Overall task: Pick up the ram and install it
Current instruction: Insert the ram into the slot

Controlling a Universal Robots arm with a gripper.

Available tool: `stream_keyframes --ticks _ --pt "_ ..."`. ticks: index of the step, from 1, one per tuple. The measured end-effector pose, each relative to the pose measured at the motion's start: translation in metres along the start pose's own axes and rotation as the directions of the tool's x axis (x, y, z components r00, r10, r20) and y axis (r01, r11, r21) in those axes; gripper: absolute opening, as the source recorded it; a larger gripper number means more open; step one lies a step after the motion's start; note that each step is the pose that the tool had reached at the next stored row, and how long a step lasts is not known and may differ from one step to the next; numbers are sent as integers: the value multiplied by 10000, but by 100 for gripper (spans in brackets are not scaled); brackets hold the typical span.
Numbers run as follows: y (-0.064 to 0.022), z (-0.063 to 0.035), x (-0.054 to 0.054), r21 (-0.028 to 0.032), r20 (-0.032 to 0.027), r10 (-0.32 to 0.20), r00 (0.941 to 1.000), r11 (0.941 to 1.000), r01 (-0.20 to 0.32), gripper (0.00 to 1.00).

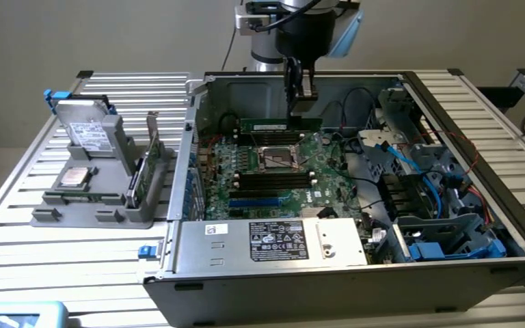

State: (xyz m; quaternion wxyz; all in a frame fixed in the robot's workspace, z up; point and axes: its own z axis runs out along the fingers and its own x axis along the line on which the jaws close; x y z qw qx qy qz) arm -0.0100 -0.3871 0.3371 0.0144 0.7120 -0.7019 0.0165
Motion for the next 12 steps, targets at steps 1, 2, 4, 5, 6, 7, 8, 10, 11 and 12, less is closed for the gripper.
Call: stream_keyframes --ticks 1,2,4,5,6,7,8,10,11,12 --pt "0 18 -1 0 1 0 10000 10000 0 13" --pt "0 37 -1 0 1 0 10000 10000 0 13" --pt "0 74 -4 0 3 0 10000 10000 0 13" --pt "0 92 -4 0 2 -1 10000 10000 1 13" --pt "0 109 -5 0 2 -1 10000 10000 1 13" --pt "0 127 -5 0 2 0 10000 10000 0 13" --pt "0 146 -6 0 3 -1 10000 10000 1 13" --pt "0 181 -8 1 3 -1 10000 10000 1 13" --pt "0 199 -8 0 2 -1 10000 10000 1 13" --pt "0 219 -9 0 2 -1 10000 10000 1 13"
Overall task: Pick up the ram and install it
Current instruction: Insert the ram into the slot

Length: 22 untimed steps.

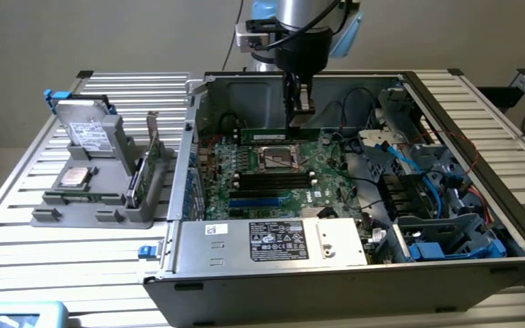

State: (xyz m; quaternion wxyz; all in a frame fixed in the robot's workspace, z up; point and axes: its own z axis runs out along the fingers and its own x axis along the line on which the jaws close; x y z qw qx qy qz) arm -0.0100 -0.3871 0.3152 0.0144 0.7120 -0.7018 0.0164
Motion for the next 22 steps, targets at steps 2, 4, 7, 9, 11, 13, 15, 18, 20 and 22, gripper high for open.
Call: stream_keyframes --ticks 2,4,7,9,11,13,15,18,20,22 --pt "0 35 -2 0 -12 1 10000 10000 -1 13" --pt "1 57 -3 -2 -76 1 10000 10000 -1 13" --pt "0 90 -4 -2 -185 -1 9998 10000 1 13" --pt "2 126 -6 -4 -204 -1 9998 10000 1 13" --pt "5 162 -7 -3 -204 1 9998 10000 -1 13" --pt "11 198 -9 -3 -204 0 9998 10000 0 13" --pt "23 233 -11 -3 -204 -1 9998 10000 0 13" --pt "31 276 -12 -3 -204 -1 9998 10000 1 13" --pt "32 301 -12 -3 -204 -2 9998 10000 2 13" --pt "33 323 -10 -3 -204 1 9998 10000 -1 13"
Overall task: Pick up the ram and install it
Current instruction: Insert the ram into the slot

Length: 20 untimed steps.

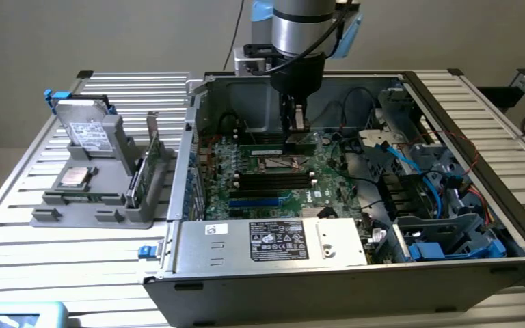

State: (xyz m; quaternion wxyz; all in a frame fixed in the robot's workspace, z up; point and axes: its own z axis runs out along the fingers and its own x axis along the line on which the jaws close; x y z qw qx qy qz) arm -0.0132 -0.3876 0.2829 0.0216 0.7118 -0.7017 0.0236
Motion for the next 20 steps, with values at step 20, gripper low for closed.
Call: stream_keyframes --ticks 20 --pt "7 159 54 -4 -184 -2 9998 10000 2 13"
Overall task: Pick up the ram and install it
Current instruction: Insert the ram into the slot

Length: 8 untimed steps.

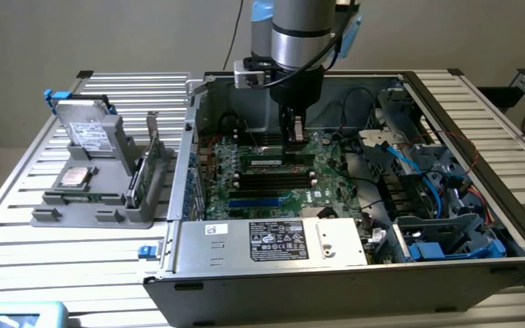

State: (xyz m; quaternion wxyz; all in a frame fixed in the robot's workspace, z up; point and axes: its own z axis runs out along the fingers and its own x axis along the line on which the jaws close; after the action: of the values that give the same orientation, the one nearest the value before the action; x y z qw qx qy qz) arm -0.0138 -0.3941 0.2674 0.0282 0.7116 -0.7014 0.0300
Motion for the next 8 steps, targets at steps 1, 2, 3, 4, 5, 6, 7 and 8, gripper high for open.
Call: stream_keyframes --ticks 1,2,3,4,5,6,7,8 --pt "0 8 0 2 -1 -1 10000 10000 1 13" --pt "1 16 -1 8 -1 0 10000 10000 0 13" --pt "3 27 -2 16 -1 2 10000 10000 -2 13" --pt "4 40 -3 25 -1 4 10000 10000 -4 13" --pt "5 54 -4 31 -1 3 10000 10000 -3 13" --pt "6 67 -5 34 -1 2 10000 10000 -2 13" --pt "6 79 -7 35 0 2 10000 10000 -2 13" --pt "7 87 -7 35 0 2 10000 10000 -2 13"
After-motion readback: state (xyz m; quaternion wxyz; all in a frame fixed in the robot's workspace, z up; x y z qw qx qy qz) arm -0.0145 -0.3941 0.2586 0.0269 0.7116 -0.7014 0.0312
